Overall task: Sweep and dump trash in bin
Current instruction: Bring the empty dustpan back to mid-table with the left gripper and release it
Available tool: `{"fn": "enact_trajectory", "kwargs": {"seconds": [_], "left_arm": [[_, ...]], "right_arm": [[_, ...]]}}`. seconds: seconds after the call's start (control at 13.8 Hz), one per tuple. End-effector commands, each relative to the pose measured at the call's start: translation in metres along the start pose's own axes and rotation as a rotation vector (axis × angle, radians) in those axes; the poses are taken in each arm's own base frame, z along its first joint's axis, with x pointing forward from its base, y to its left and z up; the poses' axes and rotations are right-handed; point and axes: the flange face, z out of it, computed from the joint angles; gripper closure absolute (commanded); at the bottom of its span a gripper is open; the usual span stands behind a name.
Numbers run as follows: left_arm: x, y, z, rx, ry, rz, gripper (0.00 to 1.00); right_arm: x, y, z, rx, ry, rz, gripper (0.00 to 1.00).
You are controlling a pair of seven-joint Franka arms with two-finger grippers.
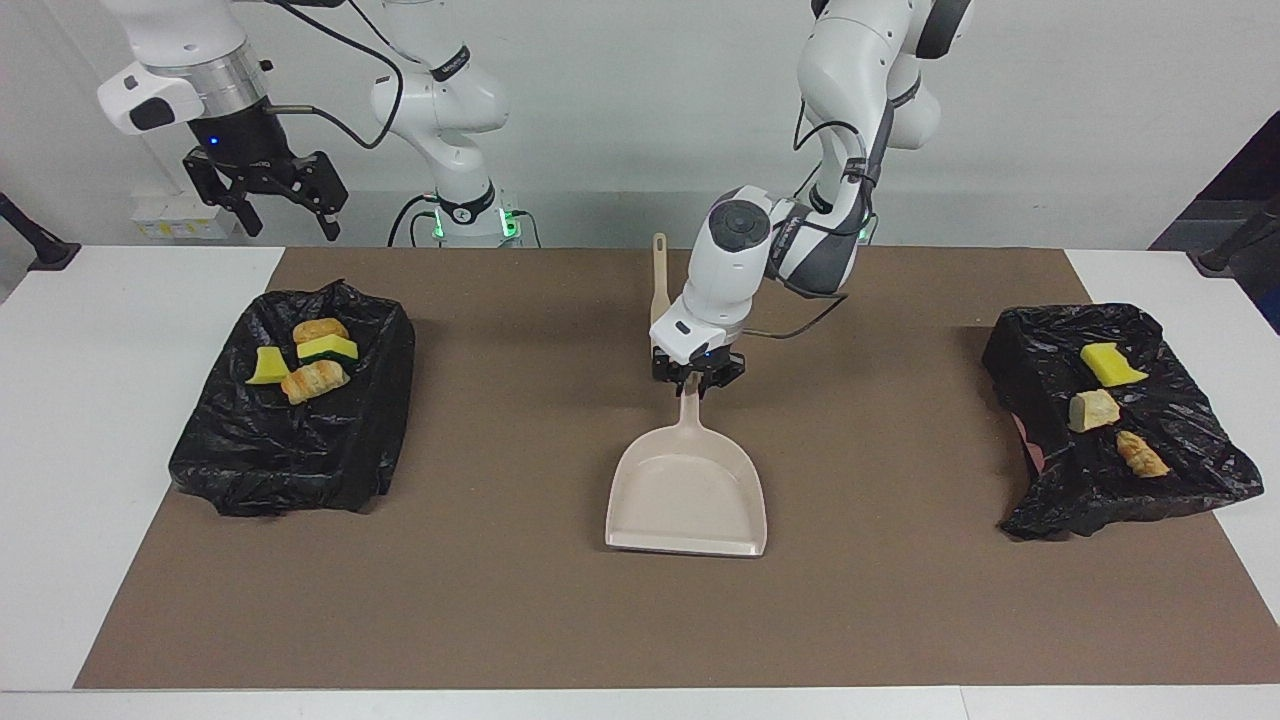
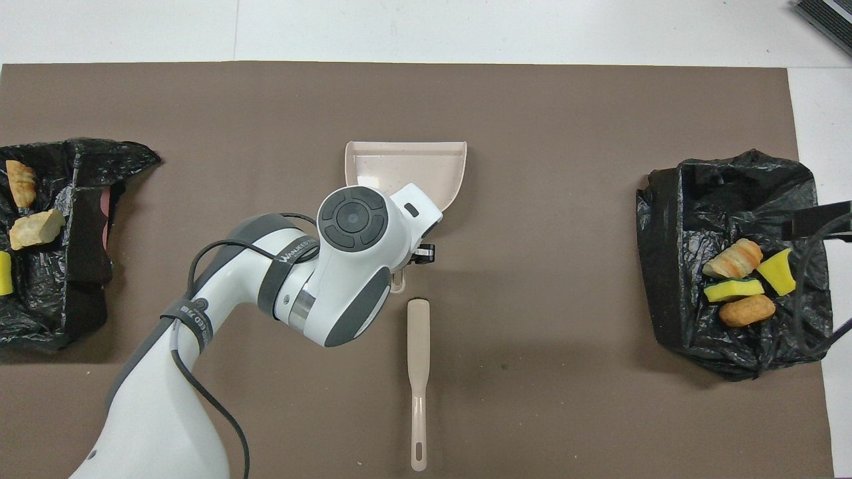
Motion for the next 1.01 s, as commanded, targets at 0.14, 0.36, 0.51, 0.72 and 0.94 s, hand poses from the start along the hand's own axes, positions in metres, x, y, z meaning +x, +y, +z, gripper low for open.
{"fn": "enact_trajectory", "kwargs": {"seconds": [0.14,0.36,0.51,0.72,0.94], "left_arm": [[0.007,-0.017,-0.035,-0.001,0.044,-0.042,0.0],[0.02,-0.053,-0.048,0.017,0.033,-0.104,0.0],[0.035,-0.08,-0.061,0.011,0.054,-0.149,0.0],[0.056,-0.124,-0.094,0.007,0.079,-0.214,0.0],[0.074,-0.187,-0.132,0.023,0.064,-0.24,0.0]], "right_arm": [[-0.001,-0.003,0.0,0.008,-0.008,-0.036,0.0],[-0.002,0.005,-0.003,0.009,-0.005,-0.022,0.0],[-0.002,0.008,-0.002,0.008,-0.007,-0.016,0.0],[-0.002,0.009,-0.002,0.009,-0.01,-0.015,0.0],[-0.002,0.01,-0.002,0.009,-0.01,-0.013,0.0]]}}
